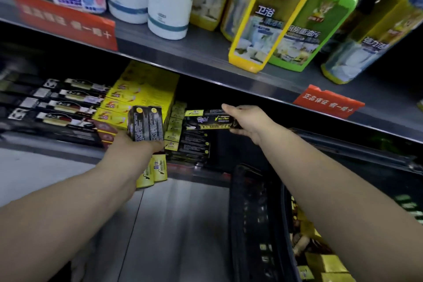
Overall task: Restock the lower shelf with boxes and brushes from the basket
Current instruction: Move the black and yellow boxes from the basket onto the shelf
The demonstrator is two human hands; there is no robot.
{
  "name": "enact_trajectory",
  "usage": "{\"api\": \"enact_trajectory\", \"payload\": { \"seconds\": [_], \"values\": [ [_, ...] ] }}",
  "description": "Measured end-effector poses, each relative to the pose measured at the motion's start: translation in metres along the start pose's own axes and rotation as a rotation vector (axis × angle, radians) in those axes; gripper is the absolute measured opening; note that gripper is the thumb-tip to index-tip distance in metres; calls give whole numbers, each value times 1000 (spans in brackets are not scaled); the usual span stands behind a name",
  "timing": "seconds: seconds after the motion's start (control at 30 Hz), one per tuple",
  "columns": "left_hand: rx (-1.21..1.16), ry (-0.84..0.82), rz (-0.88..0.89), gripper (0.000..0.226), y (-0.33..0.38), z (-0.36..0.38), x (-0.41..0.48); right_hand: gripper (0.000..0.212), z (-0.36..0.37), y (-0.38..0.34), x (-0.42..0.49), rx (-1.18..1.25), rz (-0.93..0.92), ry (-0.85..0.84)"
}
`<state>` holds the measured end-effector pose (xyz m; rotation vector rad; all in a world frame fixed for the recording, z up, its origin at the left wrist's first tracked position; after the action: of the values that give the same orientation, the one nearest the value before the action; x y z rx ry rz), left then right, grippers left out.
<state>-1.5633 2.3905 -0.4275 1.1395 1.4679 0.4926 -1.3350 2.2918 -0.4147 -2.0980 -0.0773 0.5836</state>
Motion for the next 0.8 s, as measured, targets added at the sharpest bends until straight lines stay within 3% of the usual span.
{"api": "enact_trajectory", "payload": {
  "seconds": [0.27, 0.37, 0.5, 0.67, 0.8],
  "values": [
    [-37, -2, -14, 44, -5, -2, 11, 51, 58, 18, 46, -221, -26, -71],
    [-64, -16, -11, 43, -4, 0, 11, 49, 74, 30, 54, -442, -62, -173],
    [-76, -30, -13, 41, -5, 3, 11, 53, 81, 37, 53, -837, -252, -319],
    [-71, -36, -16, 41, -3, 8, 8, 75, 88, 44, 44, -1055, -324, -490],
    [-67, -40, -15, 41, 0, 9, 4, 90, 85, 20, 32, -1032, -494, -444]
  ]
}}
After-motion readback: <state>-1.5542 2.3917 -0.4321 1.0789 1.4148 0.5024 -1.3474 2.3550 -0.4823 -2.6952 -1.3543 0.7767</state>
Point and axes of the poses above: each hand's wrist, its own x-axis towards the middle knuckle, its own z-axis out of the palm, y = z × x, the point moved 4 cm from there along x, towards the middle knuckle, and after that the axes turned 15 degrees about y, right-handed, at the moved point
